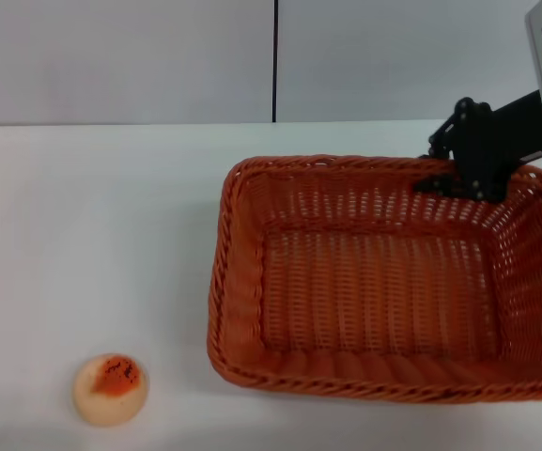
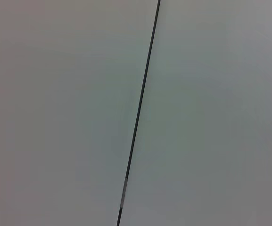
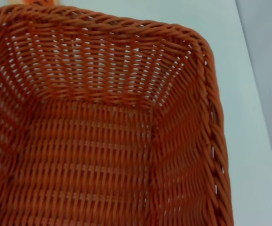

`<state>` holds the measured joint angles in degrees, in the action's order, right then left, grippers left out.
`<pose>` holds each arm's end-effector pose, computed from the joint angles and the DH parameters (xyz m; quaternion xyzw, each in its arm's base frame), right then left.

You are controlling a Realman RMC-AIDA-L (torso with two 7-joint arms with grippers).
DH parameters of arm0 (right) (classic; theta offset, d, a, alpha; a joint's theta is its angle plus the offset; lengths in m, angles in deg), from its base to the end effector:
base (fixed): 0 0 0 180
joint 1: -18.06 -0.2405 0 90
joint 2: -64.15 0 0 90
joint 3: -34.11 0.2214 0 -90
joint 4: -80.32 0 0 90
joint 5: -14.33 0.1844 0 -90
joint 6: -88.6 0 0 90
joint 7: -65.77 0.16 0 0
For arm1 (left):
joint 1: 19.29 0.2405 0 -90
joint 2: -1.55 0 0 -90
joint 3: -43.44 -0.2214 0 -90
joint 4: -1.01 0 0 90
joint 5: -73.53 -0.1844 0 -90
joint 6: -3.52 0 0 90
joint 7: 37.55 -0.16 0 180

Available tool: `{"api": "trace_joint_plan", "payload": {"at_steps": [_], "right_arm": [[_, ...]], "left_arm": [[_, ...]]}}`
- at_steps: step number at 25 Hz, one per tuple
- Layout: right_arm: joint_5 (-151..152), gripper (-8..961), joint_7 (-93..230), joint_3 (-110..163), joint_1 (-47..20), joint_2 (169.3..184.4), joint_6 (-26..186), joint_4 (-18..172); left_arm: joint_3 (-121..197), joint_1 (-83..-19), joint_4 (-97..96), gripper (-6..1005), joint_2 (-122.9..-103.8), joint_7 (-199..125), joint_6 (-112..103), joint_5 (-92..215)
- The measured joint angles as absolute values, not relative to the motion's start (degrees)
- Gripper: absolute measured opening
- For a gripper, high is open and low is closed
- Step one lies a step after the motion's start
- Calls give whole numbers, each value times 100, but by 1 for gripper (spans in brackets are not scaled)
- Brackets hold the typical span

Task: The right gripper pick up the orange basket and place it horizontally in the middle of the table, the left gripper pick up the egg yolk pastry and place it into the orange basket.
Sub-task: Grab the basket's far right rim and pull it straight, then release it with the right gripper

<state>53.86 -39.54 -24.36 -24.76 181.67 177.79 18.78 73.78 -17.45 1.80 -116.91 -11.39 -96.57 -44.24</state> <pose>0.1645 0.3474 0.0188 -0.9797 -0.1456 -0.1043 0.0897 -0.3386 0.1477 0.0655 -0.6025 -0.2710 -0.3793 0.6478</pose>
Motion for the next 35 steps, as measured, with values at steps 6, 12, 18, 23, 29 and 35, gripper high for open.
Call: {"api": "trace_joint_plan", "payload": {"at_steps": [6,12,18,23,29,35], "right_arm": [[5762,212,-4407,-2409,-2483,18174,17629,2131],[6113,234,-4432,-2398,-2423,18240,17518,2344],[6182,256,-4353,-2442,-2431,18284,17492,2495],[6182,274,-4221,-2520,-2426,18304,17485,2557],[6175,296,-4066,-2617,-2408,18304,17491,2498],[6189,378,-3890,-2619,-2275,18317,17547,2214]], "left_arm": [[7368,-1755,191,797,-11694,-1130,-9667,-4424],[7367,-1781,224,796,-11698,-1137,-9675,-4424],[7367,-1830,235,795,-11683,-1154,-9670,-4424],[7367,-1804,211,795,-11677,-1139,-9676,-4424],[7368,-1803,190,794,-11666,-1126,-9677,-4424],[7365,-1797,186,793,-11662,-1119,-9700,-4424]]}}
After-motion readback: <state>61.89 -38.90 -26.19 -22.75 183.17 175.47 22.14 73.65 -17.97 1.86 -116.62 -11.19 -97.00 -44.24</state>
